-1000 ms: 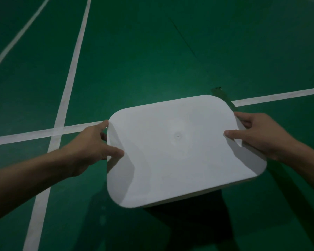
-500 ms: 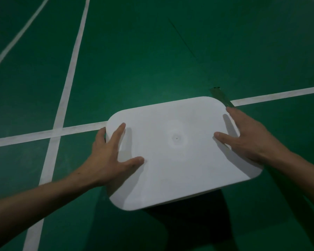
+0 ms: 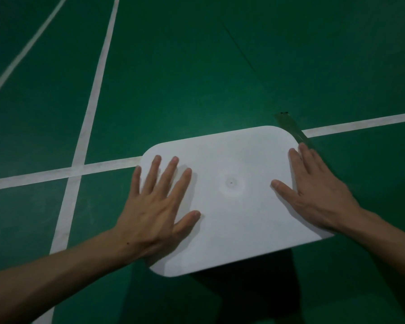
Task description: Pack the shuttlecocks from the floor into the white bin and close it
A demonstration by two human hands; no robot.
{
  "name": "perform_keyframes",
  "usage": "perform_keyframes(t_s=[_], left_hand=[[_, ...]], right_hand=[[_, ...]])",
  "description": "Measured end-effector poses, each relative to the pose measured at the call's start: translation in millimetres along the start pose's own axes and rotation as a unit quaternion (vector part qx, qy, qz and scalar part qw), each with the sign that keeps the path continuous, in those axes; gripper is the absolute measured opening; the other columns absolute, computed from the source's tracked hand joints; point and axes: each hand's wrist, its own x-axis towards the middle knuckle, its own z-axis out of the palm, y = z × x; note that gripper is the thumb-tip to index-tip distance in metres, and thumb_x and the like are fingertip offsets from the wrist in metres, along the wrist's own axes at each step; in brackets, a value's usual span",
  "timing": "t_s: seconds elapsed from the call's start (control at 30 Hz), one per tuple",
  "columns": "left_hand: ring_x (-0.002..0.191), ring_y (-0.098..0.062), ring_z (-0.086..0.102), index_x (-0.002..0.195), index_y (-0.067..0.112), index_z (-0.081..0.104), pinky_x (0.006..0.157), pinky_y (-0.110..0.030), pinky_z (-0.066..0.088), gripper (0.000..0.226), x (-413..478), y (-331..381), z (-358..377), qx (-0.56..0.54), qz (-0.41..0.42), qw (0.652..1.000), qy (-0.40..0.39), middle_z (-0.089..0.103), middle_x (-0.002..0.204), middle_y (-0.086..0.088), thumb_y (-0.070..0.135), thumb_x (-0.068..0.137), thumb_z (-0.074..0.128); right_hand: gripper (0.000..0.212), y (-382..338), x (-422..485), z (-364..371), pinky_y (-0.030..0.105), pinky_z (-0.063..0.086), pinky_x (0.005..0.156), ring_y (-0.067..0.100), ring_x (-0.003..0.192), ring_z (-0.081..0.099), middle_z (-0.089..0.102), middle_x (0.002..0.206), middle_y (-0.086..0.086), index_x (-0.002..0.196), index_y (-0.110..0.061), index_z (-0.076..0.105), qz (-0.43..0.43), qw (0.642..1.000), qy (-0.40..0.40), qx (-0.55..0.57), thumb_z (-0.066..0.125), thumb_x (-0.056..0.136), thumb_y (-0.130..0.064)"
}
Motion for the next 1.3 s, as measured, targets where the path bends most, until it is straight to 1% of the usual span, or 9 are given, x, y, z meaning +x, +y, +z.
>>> perform_keyframes(t_s=[0.1, 0.17, 0.27, 0.37, 0.63, 0.73, 0.83, 1.0, 1.3], left_hand=[[0.137, -0.027, -0.037, 0.140, 0.040, -0.031, 0.110, -0.060, -0.018, 0.085, -4.6, 21.4, -4.4, 0.001, 0.050, 0.998, -0.042, -0.040, 0.148, 0.003, 0.085, 0.074, -0.003], [0.135, -0.031, -0.038, 0.133, 0.045, -0.039, 0.106, -0.065, -0.018, 0.086, -7.3, 31.2, -7.8, 0.013, 0.066, 0.995, -0.076, -0.043, 0.145, 0.005, 0.089, 0.068, -0.004], [0.134, -0.034, -0.038, 0.130, 0.045, -0.042, 0.104, -0.069, -0.016, 0.088, -6.5, 32.3, -7.4, 0.031, 0.065, 0.993, -0.093, -0.045, 0.145, 0.004, 0.091, 0.067, -0.001], [0.136, -0.036, -0.035, 0.134, 0.044, -0.038, 0.103, -0.071, -0.014, 0.090, -5.5, 32.6, -5.4, 0.039, 0.067, 0.994, -0.083, -0.042, 0.147, 0.002, 0.091, 0.069, 0.002], [0.135, -0.033, -0.037, 0.133, 0.044, -0.039, 0.104, -0.069, -0.015, 0.088, -5.1, 33.6, -9.0, 0.037, 0.067, 0.991, -0.106, -0.044, 0.146, 0.004, 0.090, 0.068, -0.002], [0.140, -0.027, -0.030, 0.140, 0.043, -0.030, 0.107, -0.069, -0.010, 0.089, 9.9, 19.6, -13.0, 0.024, 0.033, 0.997, -0.069, -0.037, 0.149, 0.006, 0.088, 0.065, -0.012], [0.142, -0.029, -0.023, 0.145, 0.038, -0.021, 0.107, -0.068, -0.011, 0.100, 42.2, -2.7, -20.2, 0.019, -0.036, 0.999, -0.021, -0.030, 0.153, 0.002, 0.089, 0.058, -0.017], [0.144, -0.026, -0.021, 0.147, 0.030, -0.022, 0.113, -0.061, -0.003, 0.097, 56.0, -10.4, -7.2, 0.021, -0.031, 0.999, -0.039, -0.025, 0.156, -0.003, 0.086, 0.070, -0.004], [0.142, -0.025, -0.027, 0.147, 0.028, -0.022, 0.115, -0.054, -0.009, 0.094, 52.7, -6.6, -5.6, 0.015, -0.030, 0.999, -0.031, -0.028, 0.154, -0.004, 0.084, 0.075, 0.000]], right_hand=[[0.099, -1.4, -0.4, -2.8, 0.042, 0.003, 0.120, 0.020, 0.145, -0.022, -0.022, 0.159, 0.000, 0.153, -0.016, -0.006, -0.003, 1.000, 0.003, -0.029, 0.002, 0.078, -0.080], [0.099, -6.4, -4.2, -6.1, 0.045, -0.005, 0.119, 0.021, 0.141, -0.032, -0.031, 0.155, 0.000, 0.153, -0.019, -0.008, -0.021, 0.998, 0.026, -0.062, -0.002, 0.075, -0.080], [0.095, -21.7, -13.5, -2.2, 0.055, -0.014, 0.115, 0.021, 0.135, -0.042, -0.043, 0.148, -0.002, 0.147, -0.032, -0.024, -0.071, 0.993, 0.007, -0.097, -0.008, 0.070, -0.084], [0.094, -27.1, -14.9, 9.0, 0.060, -0.014, 0.112, 0.024, 0.138, -0.037, -0.038, 0.152, -0.003, 0.142, -0.041, -0.031, -0.092, 0.989, -0.037, -0.106, -0.011, 0.064, -0.089], [0.094, -25.4, -13.4, 8.4, 0.062, -0.010, 0.112, 0.024, 0.141, -0.033, -0.035, 0.153, -0.005, 0.141, -0.044, -0.032, -0.094, 0.989, -0.039, -0.105, -0.010, 0.062, -0.091], [0.095, -28.0, -8.6, -2.7, 0.062, -0.016, 0.111, 0.023, 0.140, -0.033, -0.034, 0.152, -0.008, 0.143, -0.048, -0.024, -0.079, 0.995, -0.033, -0.044, -0.003, 0.061, -0.093], [0.097, -36.6, 20.4, -22.3, 0.060, -0.015, 0.112, 0.023, 0.143, -0.026, -0.024, 0.157, -0.008, 0.148, -0.046, -0.011, -0.068, 0.997, 0.022, 0.008, 0.005, 0.064, -0.092], [0.094, -59.3, 58.1, -3.7, 0.058, -0.009, 0.115, 0.027, 0.146, -0.017, -0.016, 0.160, -0.001, 0.150, -0.039, -0.009, -0.097, 0.995, 0.028, -0.023, 0.012, 0.073, -0.089], [0.095, -59.5, 60.3, 9.0, 0.057, -0.008, 0.115, 0.027, 0.146, -0.020, -0.021, 0.159, 0.001, 0.149, -0.039, -0.017, -0.089, 0.994, 0.032, -0.063, 0.003, 0.070, -0.089]])
